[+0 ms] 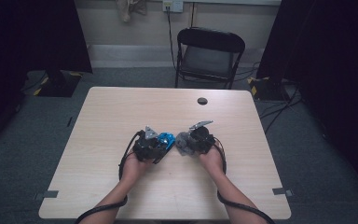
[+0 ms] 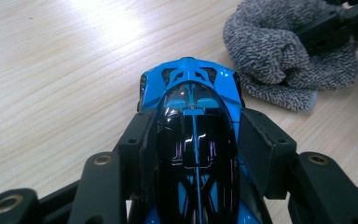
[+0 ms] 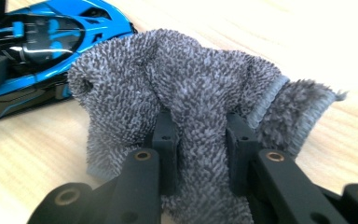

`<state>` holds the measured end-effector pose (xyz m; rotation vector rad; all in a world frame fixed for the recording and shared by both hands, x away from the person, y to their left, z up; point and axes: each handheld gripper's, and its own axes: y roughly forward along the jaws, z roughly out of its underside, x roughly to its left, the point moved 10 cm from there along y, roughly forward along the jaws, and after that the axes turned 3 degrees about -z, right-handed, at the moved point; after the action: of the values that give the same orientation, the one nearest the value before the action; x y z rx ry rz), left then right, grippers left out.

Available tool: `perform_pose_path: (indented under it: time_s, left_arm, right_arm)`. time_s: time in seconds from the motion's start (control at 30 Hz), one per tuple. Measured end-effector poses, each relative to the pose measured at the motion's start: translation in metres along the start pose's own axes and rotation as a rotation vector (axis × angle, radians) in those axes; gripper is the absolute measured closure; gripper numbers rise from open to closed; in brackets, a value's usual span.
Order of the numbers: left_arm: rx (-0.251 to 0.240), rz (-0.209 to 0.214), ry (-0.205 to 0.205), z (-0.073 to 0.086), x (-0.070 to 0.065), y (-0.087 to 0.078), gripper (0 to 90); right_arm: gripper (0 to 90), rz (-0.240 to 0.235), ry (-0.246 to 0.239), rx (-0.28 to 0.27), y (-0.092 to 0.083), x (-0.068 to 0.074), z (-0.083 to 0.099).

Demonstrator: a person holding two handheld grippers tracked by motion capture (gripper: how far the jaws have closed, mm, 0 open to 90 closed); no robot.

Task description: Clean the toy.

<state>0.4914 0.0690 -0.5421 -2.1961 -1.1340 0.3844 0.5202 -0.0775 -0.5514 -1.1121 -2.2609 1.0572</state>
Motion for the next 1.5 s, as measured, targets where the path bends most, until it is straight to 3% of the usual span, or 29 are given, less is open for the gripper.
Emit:
perform_pose_path:
  time_s: [0.17, 0.47, 0.67, 1.5]
  left_arm:
    - [-0.004, 0.001, -0.007, 0.000, -0.001, 0.000, 47.9]
    - [0.001, -0.003, -0.002, 0.000, 0.000, 0.000, 47.9]
    - [-0.002, -0.004, -0.005, 0.000, 0.000, 0.000, 47.9]
    - [0.001, -0.008, -0.003, -0.001, -0.001, 0.001, 47.9]
  right_arm:
    - [70.9, 0.004, 0.013, 0.005, 0.004, 0.000, -0.002]
    - [71.0, 0.021, -0.004, 0.022, 0.006, 0.002, -0.003]
    - [71.0, 0.007, -0.027, 0.025, 0.006, 0.008, -0.003]
    - [71.0, -0.035, -0.036, 0.015, 0.003, 0.021, 0.001]
